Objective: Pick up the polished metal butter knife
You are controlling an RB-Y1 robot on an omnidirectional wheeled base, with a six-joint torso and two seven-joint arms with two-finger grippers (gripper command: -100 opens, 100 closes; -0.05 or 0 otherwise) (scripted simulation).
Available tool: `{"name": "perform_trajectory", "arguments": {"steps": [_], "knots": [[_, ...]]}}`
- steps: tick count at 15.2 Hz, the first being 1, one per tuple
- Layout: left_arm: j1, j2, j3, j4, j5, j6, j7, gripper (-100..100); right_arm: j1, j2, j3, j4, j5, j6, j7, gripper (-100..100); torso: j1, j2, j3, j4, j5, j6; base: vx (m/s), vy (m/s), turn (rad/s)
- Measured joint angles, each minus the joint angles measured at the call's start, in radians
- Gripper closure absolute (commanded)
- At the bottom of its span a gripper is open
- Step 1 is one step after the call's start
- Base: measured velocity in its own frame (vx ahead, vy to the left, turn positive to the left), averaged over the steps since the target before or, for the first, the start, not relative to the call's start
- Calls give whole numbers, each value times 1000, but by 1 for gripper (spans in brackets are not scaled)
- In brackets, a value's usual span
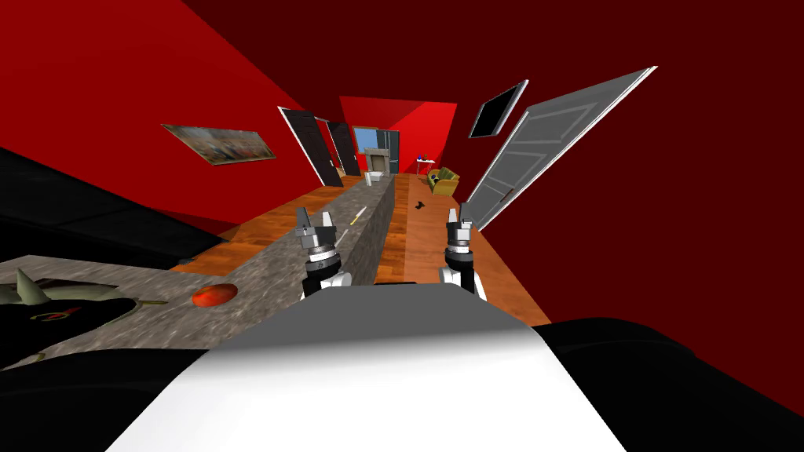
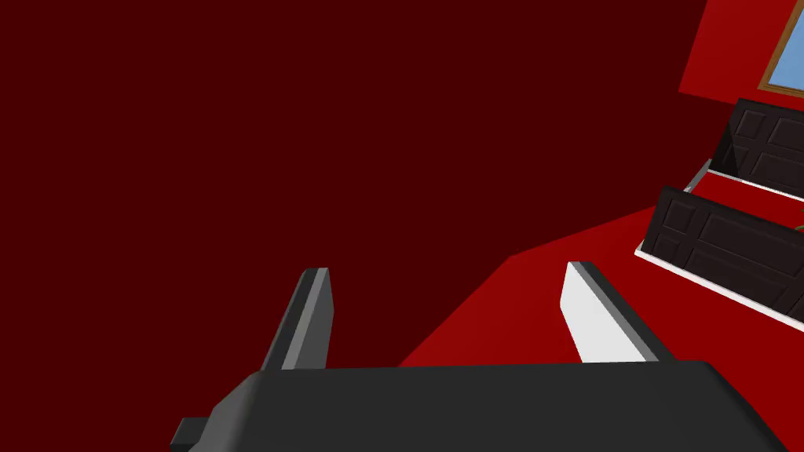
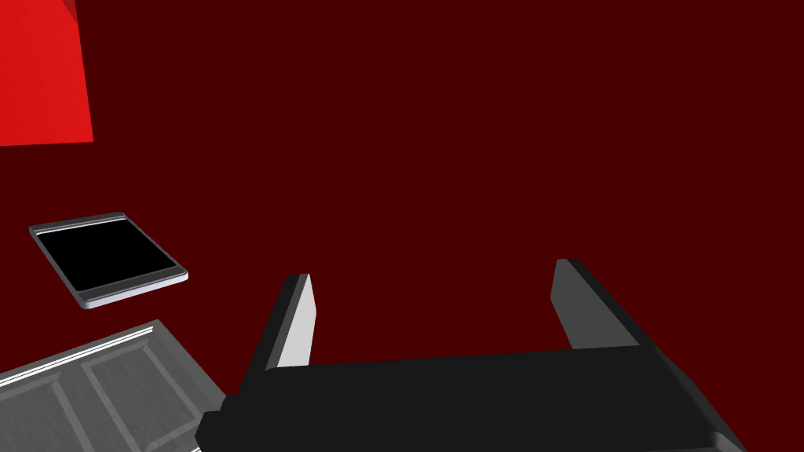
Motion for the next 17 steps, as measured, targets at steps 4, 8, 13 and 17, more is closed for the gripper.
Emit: {"name": "perform_trajectory", "arguments": {"steps": [4, 8, 13, 17], "knots": [[8, 66, 9, 0, 13, 22, 12, -100, 0, 0, 0, 0, 0, 0, 0, 0, 0, -1, -1, 0, 0, 0, 25, -2, -1], [22, 144, 27, 1, 42, 74, 40, -100, 0, 0, 0, 0, 0, 0, 0, 0, 1, -4, -2, -1, 0, 0, 52, 0, -1], [42, 224, 61, 5, 88, 154, 86, -100, 0, 0, 0, 0, 0, 0, 0, 0, 0, -4, -3, -1, 0, 0, 59, -5, -2], [69, 278, 89, 0, 131, 231, 128, -100, 0, 0, 0, 0, 0, 0, 0, 0, 0, -5, -3, -1, 0, 0, 73, -4, -2]]}}
